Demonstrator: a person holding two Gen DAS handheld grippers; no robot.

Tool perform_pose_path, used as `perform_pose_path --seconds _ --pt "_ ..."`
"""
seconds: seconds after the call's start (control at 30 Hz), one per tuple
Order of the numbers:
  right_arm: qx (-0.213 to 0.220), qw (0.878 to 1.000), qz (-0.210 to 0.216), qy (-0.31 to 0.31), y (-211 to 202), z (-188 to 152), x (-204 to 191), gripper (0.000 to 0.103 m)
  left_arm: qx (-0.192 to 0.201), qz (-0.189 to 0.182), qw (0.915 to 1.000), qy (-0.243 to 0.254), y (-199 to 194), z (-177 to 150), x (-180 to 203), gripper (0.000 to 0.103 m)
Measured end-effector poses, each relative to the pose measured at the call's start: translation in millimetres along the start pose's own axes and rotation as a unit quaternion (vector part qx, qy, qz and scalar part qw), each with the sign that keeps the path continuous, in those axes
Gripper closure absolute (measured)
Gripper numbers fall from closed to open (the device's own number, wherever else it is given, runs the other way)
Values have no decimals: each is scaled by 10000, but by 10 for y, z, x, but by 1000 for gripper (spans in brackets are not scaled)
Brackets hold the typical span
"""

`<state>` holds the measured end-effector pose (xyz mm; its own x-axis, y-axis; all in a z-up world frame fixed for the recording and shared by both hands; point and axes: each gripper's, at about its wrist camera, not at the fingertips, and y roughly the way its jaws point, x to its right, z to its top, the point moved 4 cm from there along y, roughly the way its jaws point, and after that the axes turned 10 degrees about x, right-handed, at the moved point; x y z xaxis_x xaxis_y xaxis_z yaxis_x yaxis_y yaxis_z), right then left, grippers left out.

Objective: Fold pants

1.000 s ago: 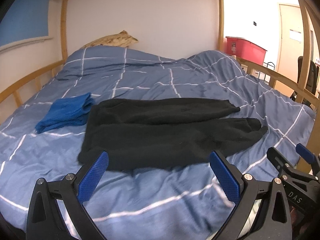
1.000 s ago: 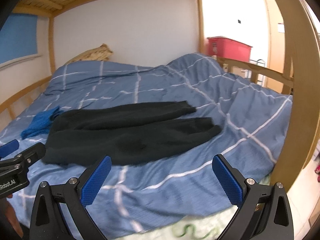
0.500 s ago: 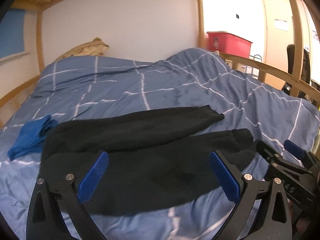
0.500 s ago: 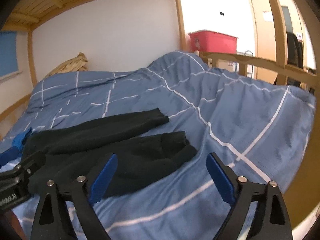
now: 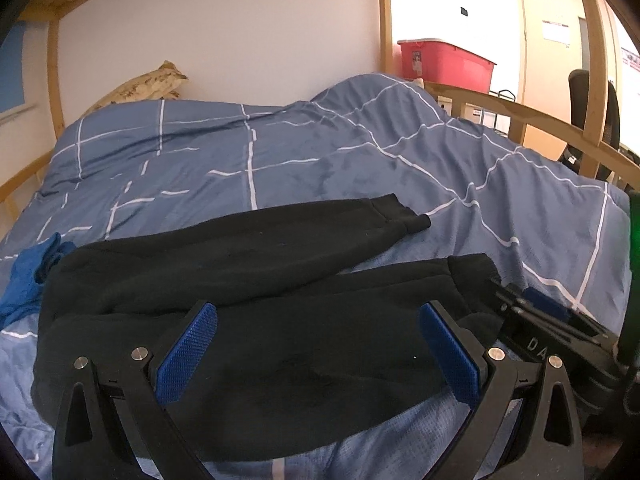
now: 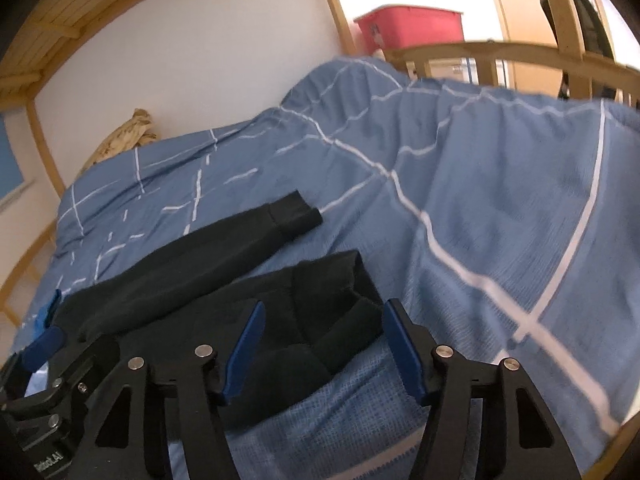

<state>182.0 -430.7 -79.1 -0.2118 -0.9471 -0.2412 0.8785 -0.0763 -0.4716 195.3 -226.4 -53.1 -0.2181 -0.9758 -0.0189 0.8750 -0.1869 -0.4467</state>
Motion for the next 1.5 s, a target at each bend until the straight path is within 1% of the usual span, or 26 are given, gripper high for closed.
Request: perform_pose_path --seconds 0.13,0.2,0.23,0.33,0.4,0.43,0.47,0.5,0.53,0.57,0.63,0.73,0.83,0.93,0.97,1.07,1.13,1.2,1.23,1.27,1.3,1.33,1.37,1.43,1.5 --pt "-151 9997 -118 147 65 -67 68 43 5 28 10000 77 86 2 39 0" --pt "-234 9993 -221 195 115 -69 100 47 -61 32 9999 73 143 -8 50 0" --pt "-273 9990 -282 223 128 -66 118 51 -89 21 9999 46 161 -16 50 0" --pt "-296 9982 -322 415 173 -34 164 56 -182 28 9998 -87 206 -41 29 0" --pt "-359 9977 -363 452 207 -37 170 62 -251 9 9996 -122 233 -58 29 0" --pt "-376 9976 -416 416 213 -43 179 69 -259 17 9996 -114 231 -70 36 0" --pt "-385 9974 -454 403 205 -52 189 78 -261 30 9996 -94 228 -77 36 0" --pt "-377 9974 -468 406 192 -56 209 83 -254 32 9996 -73 222 -83 39 0" --pt "-363 9973 -456 437 163 -57 235 90 -245 26 9997 -60 210 -88 46 0" --pt "-323 9974 -436 479 114 -55 260 93 -238 15 9997 -52 198 -91 51 0" --pt "-143 9981 -452 399 -9 -27 254 95 -233 -26 9997 -47 179 -94 64 0" --pt "38 9979 -637 -137 -175 0 130 96 -237 -88 9997 20 153 -106 102 0" --pt "134 9931 -942 -682 -289 -7 31 97 -236 -115 9996 86 128 -126 131 0" --pt "19 9899 -1203 -750 -250 -74 111 97 -290 -137 9994 110 130 -147 157 0" --pt "-101 9901 -1242 -654 -215 -104 166 97 -319 -159 9993 112 131 -152 161 0" --pt "-221 9892 -1331 -575 -178 -130 216 98 -366 -220 9990 118 116 -181 169 0" --pt "-246 9880 -1394 -623 -170 -129 201 98 -388 -216 9989 129 112 -197 156 0" --pt "-379 9862 -1425 -755 -148 -122 170 97 -396 -203 9989 115 104 -206 118 0" --pt "-334 9867 -1384 -778 -177 -105 157 92 -395 -194 9990 107 89 -212 89 0" --pt "-258 9862 -1427 -797 -234 -79 147 77 -386 -198 9990 92 75 -212 65 0" --pt "-188 9849 -1500 -839 -300 -58 141 67 -358 -192 9992 61 49 -208 35 0" --pt "-87 9839 -1544 -900 -362 -28 112 49 -342 -172 9993 44 34 -205 11 0" --pt "55 9835 -1527 -972 -437 12 72 44 -322 -161 9993 31 7 -202 -13 0" --pt "227 9855 -1310 -1057 -541 112 -30 44 -281 -153 9995 23 -43 -173 -67 0" --pt "286 9884 -1084 -1027 -577 215 -123 44 -253 -159 9995 46 -82 -127 -119 0"
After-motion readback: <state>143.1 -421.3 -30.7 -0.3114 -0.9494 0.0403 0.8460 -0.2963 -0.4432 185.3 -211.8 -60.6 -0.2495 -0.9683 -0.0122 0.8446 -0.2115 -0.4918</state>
